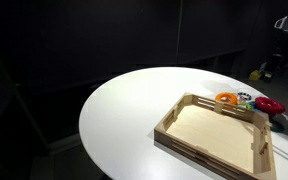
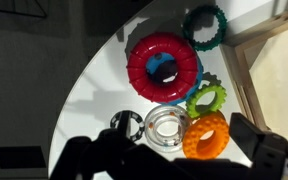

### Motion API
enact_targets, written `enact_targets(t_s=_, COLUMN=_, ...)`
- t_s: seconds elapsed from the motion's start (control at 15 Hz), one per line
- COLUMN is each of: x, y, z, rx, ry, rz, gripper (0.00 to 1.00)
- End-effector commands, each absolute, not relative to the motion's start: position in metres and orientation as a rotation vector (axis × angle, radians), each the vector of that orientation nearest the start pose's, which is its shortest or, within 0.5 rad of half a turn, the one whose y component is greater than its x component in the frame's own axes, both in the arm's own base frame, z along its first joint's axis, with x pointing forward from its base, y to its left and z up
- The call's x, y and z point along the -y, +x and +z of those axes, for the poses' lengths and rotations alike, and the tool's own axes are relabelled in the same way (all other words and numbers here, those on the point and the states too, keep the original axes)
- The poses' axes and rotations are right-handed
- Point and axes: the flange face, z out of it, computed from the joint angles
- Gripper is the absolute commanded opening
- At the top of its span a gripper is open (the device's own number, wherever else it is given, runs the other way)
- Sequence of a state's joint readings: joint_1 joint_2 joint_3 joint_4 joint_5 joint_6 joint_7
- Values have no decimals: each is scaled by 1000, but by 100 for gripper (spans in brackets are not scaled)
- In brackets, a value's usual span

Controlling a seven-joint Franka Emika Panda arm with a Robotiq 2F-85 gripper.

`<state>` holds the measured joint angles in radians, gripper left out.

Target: Pick up the red ring and put it in the wooden tray

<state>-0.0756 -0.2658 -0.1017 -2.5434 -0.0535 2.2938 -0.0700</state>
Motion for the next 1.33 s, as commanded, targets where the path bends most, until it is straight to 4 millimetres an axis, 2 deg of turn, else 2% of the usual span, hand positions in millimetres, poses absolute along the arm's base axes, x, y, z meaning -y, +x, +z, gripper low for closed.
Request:
enact_targets(t_s=0.0, x=70, y=430, z=343, rx=-261, ry=-3195, rz=5, gripper=100)
enact_targets(t_s=0.27, x=63, y=434, z=324, rx=-403, ry=-3212, rz=25, gripper=100)
enact_targets(t_s=0.33, x=62, y=433, z=328, rx=-340, ry=-3197, rz=38, gripper=100)
enact_targets(t_s=0.67, x=61, y=434, z=322, rx=-342, ry=-3200, rz=61, gripper=100)
enact_targets(t_s=1.27, x=54, y=436, z=291, rx=-359, ry=-3186, rz=142, gripper=100)
